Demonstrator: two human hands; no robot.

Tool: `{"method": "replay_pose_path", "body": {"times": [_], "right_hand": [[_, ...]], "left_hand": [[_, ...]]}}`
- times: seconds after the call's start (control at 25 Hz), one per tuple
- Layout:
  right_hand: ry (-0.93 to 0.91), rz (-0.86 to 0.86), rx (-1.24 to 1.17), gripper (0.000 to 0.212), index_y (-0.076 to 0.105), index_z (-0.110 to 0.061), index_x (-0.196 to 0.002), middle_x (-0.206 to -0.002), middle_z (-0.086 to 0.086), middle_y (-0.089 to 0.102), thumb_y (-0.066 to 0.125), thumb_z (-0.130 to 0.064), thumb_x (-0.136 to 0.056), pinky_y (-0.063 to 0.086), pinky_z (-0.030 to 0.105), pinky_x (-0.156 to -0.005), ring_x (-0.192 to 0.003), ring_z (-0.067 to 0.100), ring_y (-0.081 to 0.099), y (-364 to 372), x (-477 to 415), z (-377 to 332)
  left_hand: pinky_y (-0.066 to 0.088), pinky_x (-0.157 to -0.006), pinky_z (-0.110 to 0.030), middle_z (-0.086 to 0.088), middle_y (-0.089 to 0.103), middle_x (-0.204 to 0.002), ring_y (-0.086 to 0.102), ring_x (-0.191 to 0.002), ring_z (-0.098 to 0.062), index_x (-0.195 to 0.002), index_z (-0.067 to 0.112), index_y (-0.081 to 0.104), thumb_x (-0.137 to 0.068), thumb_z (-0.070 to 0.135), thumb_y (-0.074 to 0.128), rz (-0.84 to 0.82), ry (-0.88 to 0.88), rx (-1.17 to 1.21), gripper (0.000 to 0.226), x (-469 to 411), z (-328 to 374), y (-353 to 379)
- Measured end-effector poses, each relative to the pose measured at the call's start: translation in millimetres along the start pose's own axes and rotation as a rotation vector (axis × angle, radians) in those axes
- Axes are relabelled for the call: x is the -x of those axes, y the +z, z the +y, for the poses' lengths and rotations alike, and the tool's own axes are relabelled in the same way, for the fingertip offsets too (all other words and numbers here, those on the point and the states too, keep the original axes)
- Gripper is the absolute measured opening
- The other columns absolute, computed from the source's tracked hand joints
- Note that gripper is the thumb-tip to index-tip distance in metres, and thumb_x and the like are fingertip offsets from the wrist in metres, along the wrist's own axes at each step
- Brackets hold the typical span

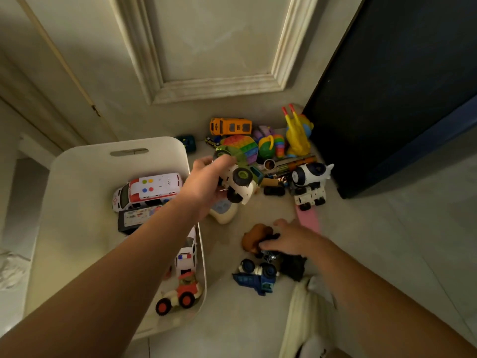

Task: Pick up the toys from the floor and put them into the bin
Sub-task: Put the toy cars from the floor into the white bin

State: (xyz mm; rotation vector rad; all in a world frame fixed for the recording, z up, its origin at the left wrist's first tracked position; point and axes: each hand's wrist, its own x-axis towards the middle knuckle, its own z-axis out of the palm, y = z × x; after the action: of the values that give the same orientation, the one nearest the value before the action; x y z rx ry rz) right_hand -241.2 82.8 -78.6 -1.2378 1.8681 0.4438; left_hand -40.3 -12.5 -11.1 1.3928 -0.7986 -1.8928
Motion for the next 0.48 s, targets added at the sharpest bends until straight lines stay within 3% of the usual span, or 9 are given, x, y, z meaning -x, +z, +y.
{"method": "replay_pose_path", "body": {"times": [0.12, 0.24, 0.36, 0.48], "right_hand": [[-0.055, 0.118, 0.021, 0.093, 0.022, -0.035, -0.146, -0.144, 0.011, 0.028, 0.059, -0.074, -0.07, 0.046, 0.039, -0.098, -0.126, 0.033, 0.045, 50, -5, 0], [-0.045, 0.27, 0.026, 0.063, 0.044, -0.028, -0.134, -0.133, 0.009, 0.039, 0.064, -0.054, -0.08, 0.05, 0.035, -0.089, -0.112, 0.029, 0.055, 66, -14, -4], [-0.052, 0.354, -0.222, 0.028, 0.059, -0.026, -0.11, -0.113, 0.006, 0.06, 0.065, -0.033, -0.083, 0.048, 0.028, -0.073, -0.088, 0.019, 0.059, 36, -17, -4], [-0.07, 0.404, -0.594, 0.012, 0.061, -0.029, -0.09, -0.097, 0.0, 0.066, 0.063, -0.038, -0.082, 0.052, 0.033, -0.075, -0.086, 0.016, 0.06, -13, -7, -8]], "left_hand": [[0.055, -0.065, -0.037, -0.017, 0.059, -0.103, 0.064, -0.086, -0.027, -0.127, 0.008, 0.047, -0.069, 0.035, 0.071, -0.094, 0.023, 0.039, 0.068, 8, 6, -12], [0.054, -0.064, -0.032, -0.012, 0.063, -0.092, 0.065, -0.073, -0.019, -0.115, 0.01, 0.056, -0.078, 0.033, 0.062, -0.177, -0.004, 0.06, 0.045, 18, 7, -28], [0.054, -0.072, -0.034, -0.012, 0.069, -0.102, 0.067, -0.086, -0.023, -0.117, 0.012, 0.062, -0.083, 0.032, 0.053, -0.279, -0.056, 0.111, 0.04, 26, 6, -40], [0.055, -0.074, -0.033, -0.011, 0.071, -0.101, 0.068, -0.086, -0.023, -0.112, 0.013, 0.068, -0.081, 0.037, 0.057, -0.364, -0.052, 0.163, 0.04, 35, 6, -46]]}}
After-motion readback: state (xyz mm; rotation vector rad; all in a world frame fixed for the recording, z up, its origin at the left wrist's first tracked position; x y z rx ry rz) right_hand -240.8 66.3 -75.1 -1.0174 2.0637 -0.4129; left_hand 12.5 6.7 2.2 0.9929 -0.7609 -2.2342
